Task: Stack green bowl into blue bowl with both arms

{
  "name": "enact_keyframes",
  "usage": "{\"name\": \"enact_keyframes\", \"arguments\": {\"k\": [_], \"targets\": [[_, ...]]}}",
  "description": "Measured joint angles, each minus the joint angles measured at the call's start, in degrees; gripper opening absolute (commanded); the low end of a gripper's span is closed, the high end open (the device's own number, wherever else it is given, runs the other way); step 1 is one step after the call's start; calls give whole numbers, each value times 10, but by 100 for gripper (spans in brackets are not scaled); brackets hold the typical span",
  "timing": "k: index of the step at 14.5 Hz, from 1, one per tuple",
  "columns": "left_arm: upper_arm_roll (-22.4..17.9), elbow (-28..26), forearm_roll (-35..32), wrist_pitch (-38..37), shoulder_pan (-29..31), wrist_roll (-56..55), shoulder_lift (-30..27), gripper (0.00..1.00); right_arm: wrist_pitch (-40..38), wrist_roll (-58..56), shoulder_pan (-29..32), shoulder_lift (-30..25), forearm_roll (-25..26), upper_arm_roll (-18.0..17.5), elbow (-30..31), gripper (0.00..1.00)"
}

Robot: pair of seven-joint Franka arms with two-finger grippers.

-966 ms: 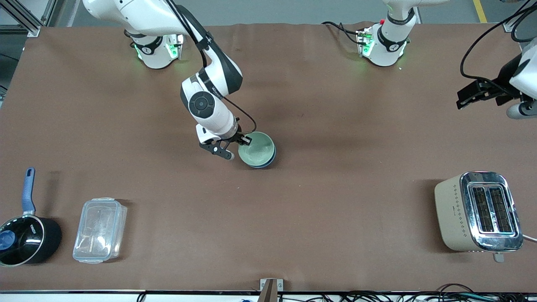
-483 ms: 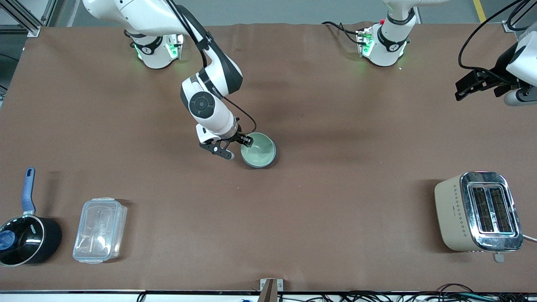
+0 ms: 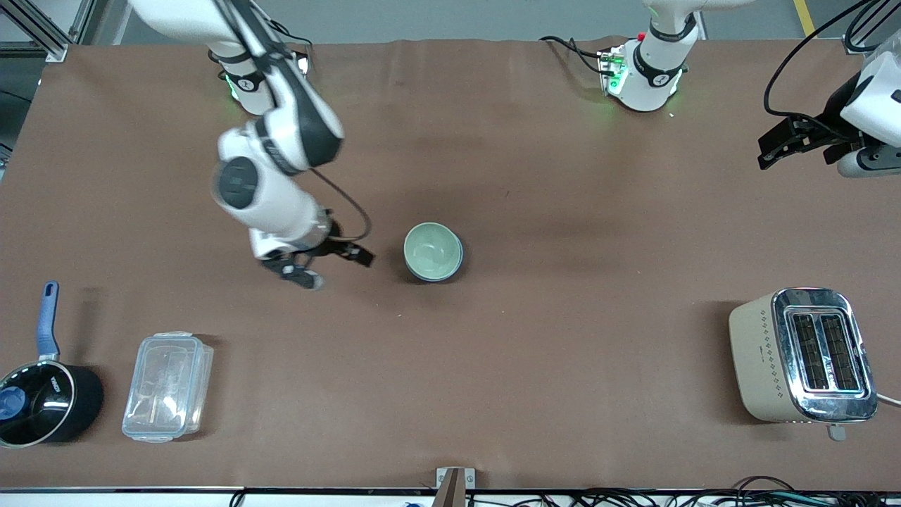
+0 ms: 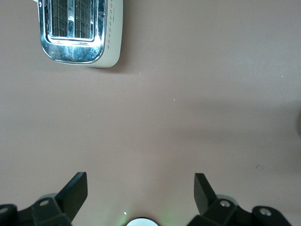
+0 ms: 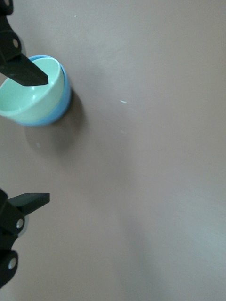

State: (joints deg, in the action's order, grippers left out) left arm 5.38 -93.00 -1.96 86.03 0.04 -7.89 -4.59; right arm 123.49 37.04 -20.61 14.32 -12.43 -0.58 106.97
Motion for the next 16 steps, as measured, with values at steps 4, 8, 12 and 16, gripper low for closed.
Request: {"name": "enact_keyframes", "arguments": {"k": [4,8,12,16], "targets": [[0,8,0,3,0,0,6,100,-89,-209,136,-85,97,3,2,100],[0,10,0,3,-1,0,10,100,-156,-384,262,-152,104,4,1,100],[0,11,0,3,-1,0,10,100,-220,-432,290,-244,104,2,1,100],[0,13,2,3,-1,0,11,100,-249,-432,290,-276,106,-8,-20,100]]}}
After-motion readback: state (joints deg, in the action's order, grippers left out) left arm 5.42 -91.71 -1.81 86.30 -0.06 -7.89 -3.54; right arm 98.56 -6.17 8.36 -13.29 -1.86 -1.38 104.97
